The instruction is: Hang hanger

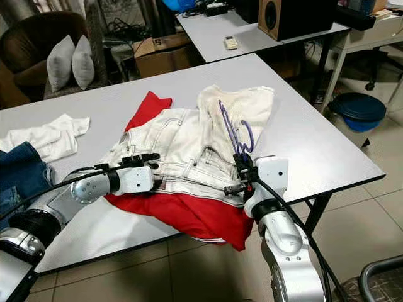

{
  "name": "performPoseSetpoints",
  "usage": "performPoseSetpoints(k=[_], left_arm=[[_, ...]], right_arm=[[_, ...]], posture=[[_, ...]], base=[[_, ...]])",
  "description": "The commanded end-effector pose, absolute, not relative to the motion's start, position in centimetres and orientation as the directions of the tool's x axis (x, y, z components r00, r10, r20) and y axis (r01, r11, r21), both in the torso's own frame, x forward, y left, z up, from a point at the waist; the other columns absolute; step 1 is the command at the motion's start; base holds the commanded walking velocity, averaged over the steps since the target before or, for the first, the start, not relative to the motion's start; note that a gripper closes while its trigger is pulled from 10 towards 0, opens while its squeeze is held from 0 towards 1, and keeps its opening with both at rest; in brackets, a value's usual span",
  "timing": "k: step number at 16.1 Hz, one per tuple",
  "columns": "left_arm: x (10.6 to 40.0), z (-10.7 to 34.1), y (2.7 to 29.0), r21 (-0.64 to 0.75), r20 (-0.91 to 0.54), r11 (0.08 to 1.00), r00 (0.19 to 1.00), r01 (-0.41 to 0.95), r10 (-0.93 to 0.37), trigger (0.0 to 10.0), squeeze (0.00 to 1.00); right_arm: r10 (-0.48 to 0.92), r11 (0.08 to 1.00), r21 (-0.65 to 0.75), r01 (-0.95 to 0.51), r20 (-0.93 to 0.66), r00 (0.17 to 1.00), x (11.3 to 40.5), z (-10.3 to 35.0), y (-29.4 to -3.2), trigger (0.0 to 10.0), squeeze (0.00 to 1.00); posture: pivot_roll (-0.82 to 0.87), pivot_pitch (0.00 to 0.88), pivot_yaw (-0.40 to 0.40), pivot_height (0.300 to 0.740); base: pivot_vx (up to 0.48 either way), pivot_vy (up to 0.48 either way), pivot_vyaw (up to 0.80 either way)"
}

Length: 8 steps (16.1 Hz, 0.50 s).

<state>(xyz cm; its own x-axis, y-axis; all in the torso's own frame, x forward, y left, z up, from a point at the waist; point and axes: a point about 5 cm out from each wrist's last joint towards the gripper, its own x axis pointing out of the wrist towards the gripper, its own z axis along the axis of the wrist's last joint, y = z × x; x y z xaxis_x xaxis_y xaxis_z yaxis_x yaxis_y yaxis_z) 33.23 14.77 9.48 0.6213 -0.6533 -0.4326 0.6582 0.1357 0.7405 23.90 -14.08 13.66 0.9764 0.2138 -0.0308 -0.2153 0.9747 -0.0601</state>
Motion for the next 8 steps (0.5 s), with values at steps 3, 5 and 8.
performPoseSetpoints(k=[3,5,8], left_arm=[[34.0,9.3,15.0,0.78,-0.446,0.114,0.675,0.615,-0.588,10.0,0.0],[34.7,9.7,15.0,0.816,-0.402,0.155,0.738,0.558,-0.542,10.0,0.0],[35.1,10.8,14.4,0.848,-0.317,0.191,0.761,0.495,-0.566,10.0,0.0]], right_arm=[[0.217,0.974,-0.049,-0.22,-0.051,0.975,24.0,13.2,-13.7,10.0,0.0],[0.209,0.976,-0.049,-0.211,-0.042,0.977,24.2,13.4,-13.8,10.0,0.0],[0.2,0.978,-0.048,-0.202,-0.034,0.979,24.3,13.5,-13.9,10.0,0.0]], posture=[[-0.07,0.0,0.204,0.74],[-0.07,0.0,0.199,0.74],[-0.07,0.0,0.196,0.74]], base=[[0.0,0.0,0.0],[0.0,0.0,0.0],[0.0,0.0,0.0]])
